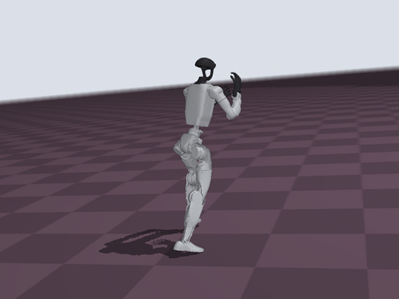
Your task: Kungfu
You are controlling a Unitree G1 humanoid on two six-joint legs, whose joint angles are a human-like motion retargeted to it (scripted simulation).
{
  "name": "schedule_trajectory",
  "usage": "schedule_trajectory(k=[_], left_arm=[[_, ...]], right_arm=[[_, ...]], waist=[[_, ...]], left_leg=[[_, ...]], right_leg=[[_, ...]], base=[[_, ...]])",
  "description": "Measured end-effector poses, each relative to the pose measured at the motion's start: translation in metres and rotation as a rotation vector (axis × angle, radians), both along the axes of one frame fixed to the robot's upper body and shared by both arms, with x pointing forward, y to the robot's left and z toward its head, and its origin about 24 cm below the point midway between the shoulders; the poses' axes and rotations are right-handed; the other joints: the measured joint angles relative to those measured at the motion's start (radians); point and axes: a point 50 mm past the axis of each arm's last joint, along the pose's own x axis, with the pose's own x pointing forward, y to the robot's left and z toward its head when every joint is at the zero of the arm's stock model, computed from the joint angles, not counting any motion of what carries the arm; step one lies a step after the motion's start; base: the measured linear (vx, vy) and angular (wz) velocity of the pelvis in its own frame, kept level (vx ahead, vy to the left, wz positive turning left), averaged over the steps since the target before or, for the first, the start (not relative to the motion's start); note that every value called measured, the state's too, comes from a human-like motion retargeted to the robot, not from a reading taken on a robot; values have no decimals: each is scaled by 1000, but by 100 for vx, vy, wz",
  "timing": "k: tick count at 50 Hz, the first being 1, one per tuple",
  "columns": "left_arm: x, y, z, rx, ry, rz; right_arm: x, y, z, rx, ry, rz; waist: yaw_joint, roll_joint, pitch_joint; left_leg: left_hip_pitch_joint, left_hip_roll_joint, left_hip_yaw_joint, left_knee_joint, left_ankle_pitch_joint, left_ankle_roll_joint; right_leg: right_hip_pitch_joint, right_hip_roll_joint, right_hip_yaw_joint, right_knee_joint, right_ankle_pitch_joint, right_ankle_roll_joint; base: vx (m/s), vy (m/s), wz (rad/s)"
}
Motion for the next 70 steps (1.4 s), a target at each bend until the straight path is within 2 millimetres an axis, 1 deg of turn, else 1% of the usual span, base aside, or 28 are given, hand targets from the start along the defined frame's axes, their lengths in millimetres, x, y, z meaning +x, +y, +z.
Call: schedule_trajectory(k=[3, 5, 7, 9, 10, 11, 12, 13, 15, 17, 18, 20, 22, 24, 26, 29, 32, 35, 38, 41, 44, 48, 52, 55, 58, 60, 66, 70], left_arm=[[1, 66, -1, 274, 22, 358], [0, 122, -1, 484, 90, 672], [-11, 197, -4, 687, 217, 1086], [-55, 281, -28, 923, 453, 1514], [-86, 315, -49, 1060, 614, 1691], [-121, 343, -75, 1177, 859, 1850], [-156, 358, -99, 1293, 1100, 1915], [-190, 365, -116, 1358, 1334, 1880], [-251, 368, -129, 1337, 1720, 1779], [-297, 369, -129, 1202, 1895, 1852], [-315, 369, -131, 1131, 1905, 1912], [-337, 367, -132, 1019, 1845, 2043], [-351, 367, -127, 986, 1814, 2151], [-363, 367, -120, 1008, 1823, 2191], [-367, 367, -118, 1003, 1835, 2191], [-352, 371, -115, 936, 1703, 2217], [-314, 379, -95, 916, 1377, 2301], [-269, 385, -55, 913, 957, 2388], [-219, 375, -1, 882, 485, 2410], [-170, 346, 58, 854, 50, 2327], [-126, 297, 109, 861, -308, 2165], [-68, 217, 146, 911, -653, 1881], [-14, 134, 151, 1021, -875, 1576], [10, 92, 144, 1200, -970, 1399], [17, 81, 141, 1349, -1026, 1369], [17, 77, 142, 1351, -1080, 1381], [4, 71, 131, 1302, -1116, 1241], [2, 75, 118, 1307, -1055, 1199]], right_arm=[[31, -22, 43, -158, -38, -189], [62, -59, 74, -262, 4, -418], [110, -97, 96, -347, 168, -778], [159, -128, 91, -470, 448, -1238], [171, -149, 84, -548, 619, -1517], [174, -169, 66, -646, 869, -1715], [170, -184, 53, -722, 1051, -1863], [168, -188, 43, -777, 1113, -1902], [170, -186, 46, -807, 986, -1859], [173, -178, 45, -787, 760, -1838], [174, -173, 43, -764, 670, -1848], [176, -170, 37, -795, 633, -1837], [177, -176, 29, -847, 764, -1816], [177, -181, 23, -829, 846, -1835], [180, -175, 19, -855, 816, -1826], [187, -156, 16, -911, 687, -1782], [190, -148, 14, -911, 642, -1766], [193, -137, 17, -928, 592, -1742], [195, -125, 26, -948, 493, -1736], [196, -107, 36, -965, 392, -1703], [197, -80, 45, -977, 289, -1625], [196, -25, 53, -1006, 113, -1468], [182, 43, 58, -1049, -112, -1307], [161, 91, 65, -1045, -316, -1234], [139, 129, 68, -934, -442, -1146], [121, 147, 63, -780, -511, -983], [102, 158, 53, -744, -597, -859], [99, 161, 42, -809, -599, -825]], waist=[[135, -182, -47], [289, -322, 5], [412, -407, 102], [461, -426, 145], [477, -421, 157], [479, -414, 153], [480, -408, 151], [479, -405, 151], [476, -411, 166], [484, -430, 166], [488, -439, 156], [510, -454, 152], [522, -468, 160], [508, -475, 157], [483, -471, 144], [457, -461, 118], [445, -462, 112], [428, -459, 118], [421, -451, 116], [405, -438, 103], [379, -416, 89], [342, -372, 79], [296, -320, 84], [263, -276, 91], [239, -257, 97], [234, -265, 109], [200, -247, 112], [143, -229, 110]], left_leg=[[-59, -116, -13, -60, 34, 25], [-65, -140, -16, -76, 47, 27], [-54, -161, -29, -87, 58, 24], [-48, -180, -49, -99, 66, 21], [-41, -189, -59, -105, 69, 19], [-38, -193, -70, -111, 74, 17], [-35, -195, -80, -119, 79, 14], [-33, -195, -90, -127, 84, 10], [-27, -194, -115, -144, 97, -1], [-23, -189, -133, -153, 104, -10], [-26, -182, -138, -156, 105, -14], [-29, -172, -139, -157, 104, -16], [-26, -173, -142, -158, 105, -20], [-24, -181, -151, -159, 113, -20], [-28, -189, -162, -160, 126, -16], [-46, -189, -172, -155, 152, -12], [-47, -201, -165, -146, 176, 4], [-36, -229, -173, -138, 187, 19], [-30, -229, -183, -130, 178, 26], [-39, -211, -191, -116, 165, 26], [-48, -190, -194, -103, 155, 23], [-33, -171, -167, -102, 128, 30], [10, -153, -97, -112, 89, 49], [44, -109, -35, -122, 58, 56], [84, -53, 43, -143, 49, 49], [124, -19, 124, -159, 43, 45], [236, 105, 353, -202, 54, 15], [366, 146, 528, -267, 77, -15]], right_leg=[[-22, -25, -124, 22, -35, 12], [-9, -28, -175, 23, -63, 18], [19, -23, -200, 15, -91, 25], [34, -6, -201, 14, -117, 29], [44, 1, -197, 14, -130, 29], [55, 11, -205, 9, -132, 29], [66, 23, -215, 2, -132, 29], [79, 38, -230, -8, -126, 29], [100, 78, -237, -27, -111, 29], [101, 103, -225, -34, -105, 30], [94, 106, -222, -33, -107, 30], [83, 99, -225, -34, -117, 30], [85, 98, -225, -36, -126, 30], [93, 107, -230, -37, -127, 30], [95, 119, -238, -37, -119, 30], [80, 135, -241, -35, -98, 30], [79, 125, -237, -34, -79, 30], [88, 104, -225, -31, -61, 30], [81, 97, -205, -25, -40, 30], [66, 106, -182, -27, -15, 30], [52, 113, -159, -31, 9, 30], [40, 88, -140, -29, 40, 30], [33, 31, -118, -15, 59, 29], [0, 3, -82, -3, 66, 16], [-68, -38, -38, 4, 75, 6], [-122, -85, -11, 9, 86, 21], [-299, -159, -5, 7, 114, 28], [-423, -214, 7, 66, 111, -14]], base=[[24, -50, 326], [13, -72, 153], [3, -57, 97], [5, -26, 91], [10, -2, 76], [12, 5, 72], [13, 4, 75], [9, -8, 77], [6, -22, 67], [11, -22, 16], [9, -10, -27], [1, -3, -42], [0, -10, -9], [6, -20, 30], [3, -15, 35], [-4, -7, 5], [0, -2, -2], [0, 0, 0], [-1, 0, -39], [-3, -2, -59], [-5, 1, -62], [-11, 14, -66], [-18, 28, -78], [-26, 24, -133], [-33, 19, -195], [-41, 13, -215], [-50, -1, -228], [-47, -1, -209]])
